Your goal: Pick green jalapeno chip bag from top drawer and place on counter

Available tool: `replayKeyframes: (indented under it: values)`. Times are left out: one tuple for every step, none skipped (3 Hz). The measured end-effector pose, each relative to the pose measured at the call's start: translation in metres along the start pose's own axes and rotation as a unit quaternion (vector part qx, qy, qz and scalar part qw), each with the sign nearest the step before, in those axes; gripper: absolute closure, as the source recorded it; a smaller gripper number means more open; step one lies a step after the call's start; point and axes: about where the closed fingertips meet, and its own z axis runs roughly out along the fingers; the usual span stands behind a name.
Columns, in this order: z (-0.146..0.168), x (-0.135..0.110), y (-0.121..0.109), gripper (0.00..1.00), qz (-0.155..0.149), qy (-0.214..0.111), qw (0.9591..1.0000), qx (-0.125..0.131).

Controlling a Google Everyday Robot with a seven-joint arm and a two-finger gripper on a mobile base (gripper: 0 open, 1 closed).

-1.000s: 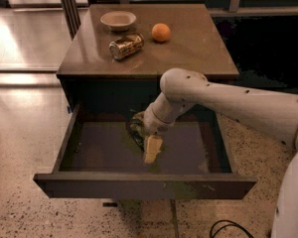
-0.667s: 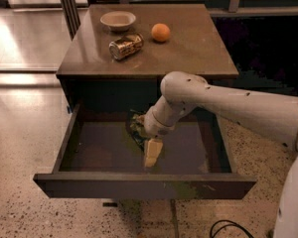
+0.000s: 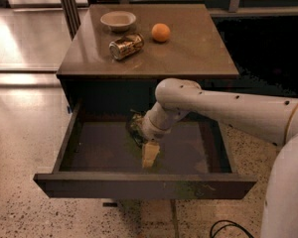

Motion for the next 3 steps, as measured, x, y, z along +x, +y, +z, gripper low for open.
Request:
replayKeyframes:
  values:
    - [0.002, 0.0006, -0.0016, 0.14, 0.0, 0.001, 1.0, 0.001]
    - [0.002, 0.0006, -0.0016, 0.37, 0.0, 0.001, 1.0, 0.001]
    - [0.0021, 0.0006, -0.0016, 0.61, 0.0, 0.001, 1.0, 0.001]
